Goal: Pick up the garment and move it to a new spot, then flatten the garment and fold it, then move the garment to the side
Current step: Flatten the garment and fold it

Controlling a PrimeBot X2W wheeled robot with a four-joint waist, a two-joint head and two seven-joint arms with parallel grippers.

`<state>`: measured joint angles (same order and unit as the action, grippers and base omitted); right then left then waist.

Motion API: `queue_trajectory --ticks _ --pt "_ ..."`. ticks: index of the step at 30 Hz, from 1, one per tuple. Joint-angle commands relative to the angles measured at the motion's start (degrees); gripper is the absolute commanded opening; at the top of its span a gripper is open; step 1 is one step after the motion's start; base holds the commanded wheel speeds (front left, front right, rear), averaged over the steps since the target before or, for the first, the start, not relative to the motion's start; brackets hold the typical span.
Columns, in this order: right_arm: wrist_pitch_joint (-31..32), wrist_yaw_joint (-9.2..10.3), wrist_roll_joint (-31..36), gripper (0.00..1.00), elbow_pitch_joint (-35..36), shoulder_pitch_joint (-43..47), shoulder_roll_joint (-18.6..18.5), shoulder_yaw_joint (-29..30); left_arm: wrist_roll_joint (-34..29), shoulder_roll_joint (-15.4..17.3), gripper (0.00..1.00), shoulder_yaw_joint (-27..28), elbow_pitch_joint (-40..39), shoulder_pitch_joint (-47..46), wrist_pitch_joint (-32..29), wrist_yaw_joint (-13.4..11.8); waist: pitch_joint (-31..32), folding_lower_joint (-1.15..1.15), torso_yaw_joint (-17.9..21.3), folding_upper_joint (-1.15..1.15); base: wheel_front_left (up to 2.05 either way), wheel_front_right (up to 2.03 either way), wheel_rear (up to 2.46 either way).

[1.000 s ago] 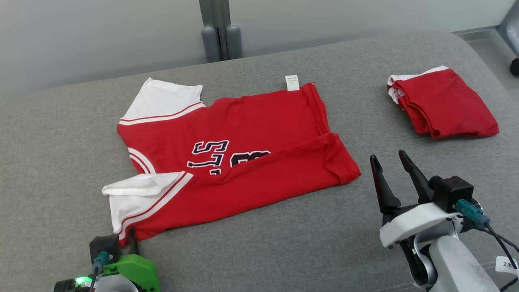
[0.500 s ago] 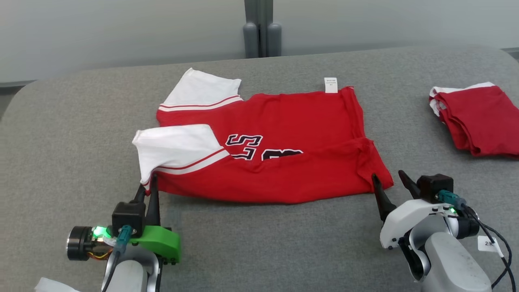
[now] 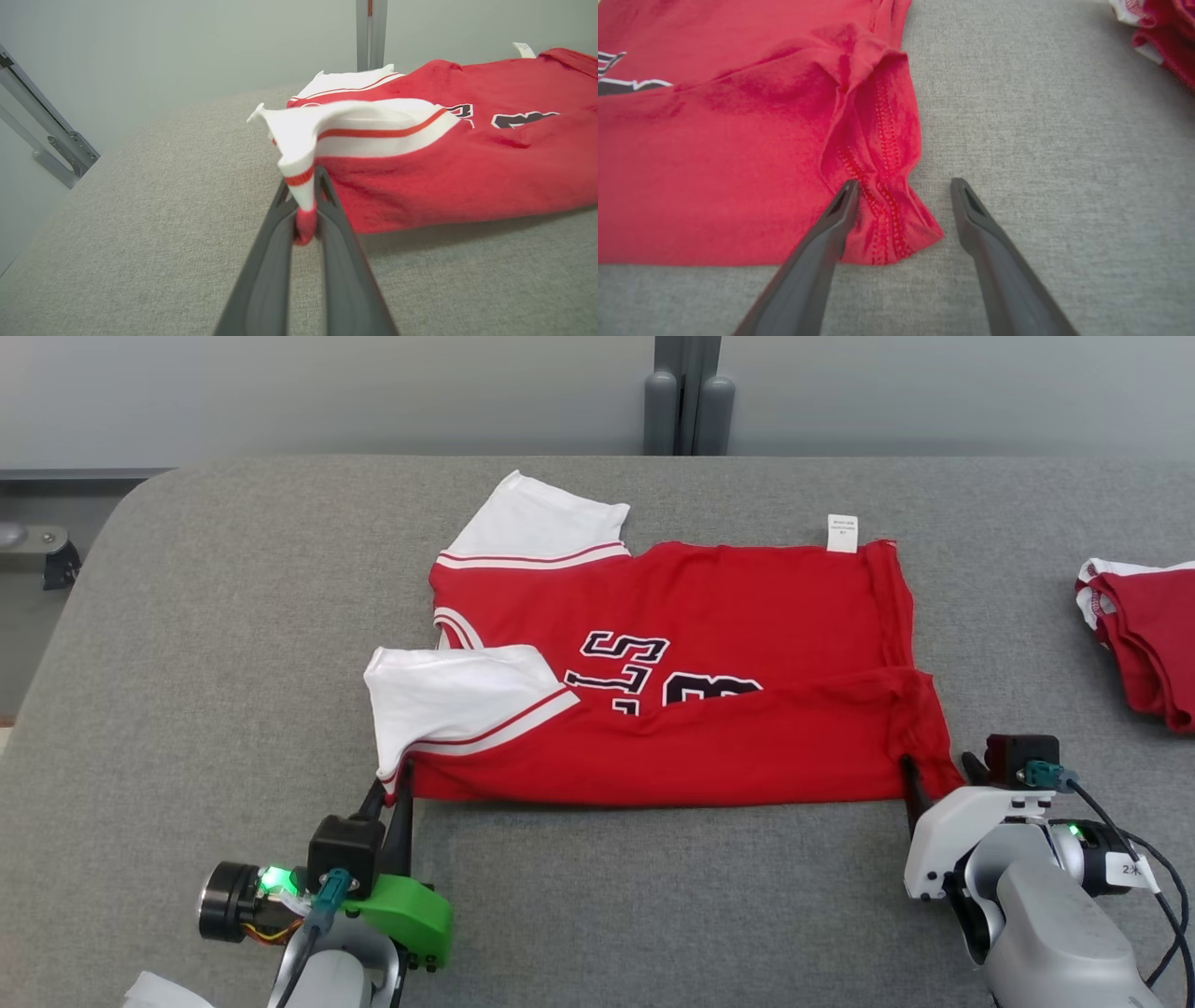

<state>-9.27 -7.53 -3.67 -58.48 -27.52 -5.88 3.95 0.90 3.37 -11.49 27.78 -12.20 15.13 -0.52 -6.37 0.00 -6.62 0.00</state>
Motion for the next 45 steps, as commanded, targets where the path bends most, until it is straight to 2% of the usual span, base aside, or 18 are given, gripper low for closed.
queue_trajectory --ticks 1,2,9,15,25,31,32,33,34,35,36,42,45 --pt "0.1 0.07 -0.2 0.09 -1.5 -0.2 0.6 -0.5 0.4 0.2 0.0 0.0 0.7 0.4 0.0 -0.1 0.2 0.0 0.3 0.0 0.0 0.0 0.0" --pt "-0.1 0.06 -0.5 0.0 -2.1 -0.6 0.8 -0.9 0.5 0.3 0.0 0.0 1.4 0.4 0.0 -0.2 0.3 0.0 0.5 0.0 0.0 0.0 0.0" --pt "-2.0 0.1 -2.8 0.0 -3.3 -1.3 -0.3 -2.9 1.1 1.7 0.0 0.5 7.7 1.3 0.0 -0.2 2.8 0.0 2.7 0.0 0.0 0.0 0.0" --pt "-2.7 0.12 -5.2 0.0 -1.9 1.5 -1.8 -4.3 2.0 2.9 0.0 1.1 10.1 3.3 0.0 0.3 6.1 0.0 4.8 0.0 0.0 0.0 0.0" --pt "0.7 0.15 -7.5 0.0 4.3 9.2 -3.0 -4.2 2.3 3.7 0.0 -0.5 9.4 8.2 0.0 1.7 8.0 0.0 6.8 0.0 0.0 0.0 0.0" --pt "4.5 0.14 -8.4 0.0 9.2 13.4 -1.4 -2.0 2.4 3.8 0.0 -1.9 9.6 11.0 -0.5 2.3 8.6 0.0 7.1 0.0 0.0 0.0 0.0" --pt "5.0 0.14 -8.1 0.26 10.0 13.9 -1.3 -1.9 2.4 3.7 0.0 -2.2 9.7 11.1 -0.7 2.3 8.7 0.0 7.0 0.0 0.0 0.0 0.0" --pt "5.3 0.14 -7.5 0.99 11.2 14.5 -1.3 -1.2 2.3 3.6 0.15 -2.4 9.7 11.2 -0.8 2.2 8.7 0.0 7.0 0.0 0.0 0.0 0.0" --pt "5.6 0.14 -7.2 1.0 12.0 14.9 -1.2 -0.6 2.3 3.5 0.31 -2.5 9.8 11.3 -0.8 2.2 8.7 0.0 7.0 0.0 0.0 0.0 0.0" --pt "5.9 0.1 -6.8 1.0 13.1 15.6 -0.9 -0.1 2.3 3.4 0.72 -2.7 9.6 11.2 -0.7 2.0 8.7 0.0 7.0 0.0 0.0 0.0 0.0" --pt "6.0 0.08 -6.4 1.0 14.2 15.9 -0.6 0.3 2.4 3.3 1.0 -2.6 9.3 10.9 -0.6 1.7 8.7 0.0 7.0 0.0 0.0 0.0 0.0" --pt "4.5 0.08 -4.6 1.0 24.8 17.1 0.8 4.0 3.9 4.0 1.0 0.0 5.2 8.7 -0.1 -1.1 8.2 0.0 7.5 0.0 0.0 0.0 0.0" --pt "3.7 0.08 -4.8 1.0 30.9 17.0 1.5 4.3 4.8 4.0 1.0 1.7 -0.7 7.4 0.1 -1.3 7.4 0.0 8.1 0.0 0.0 0.0 0.0"
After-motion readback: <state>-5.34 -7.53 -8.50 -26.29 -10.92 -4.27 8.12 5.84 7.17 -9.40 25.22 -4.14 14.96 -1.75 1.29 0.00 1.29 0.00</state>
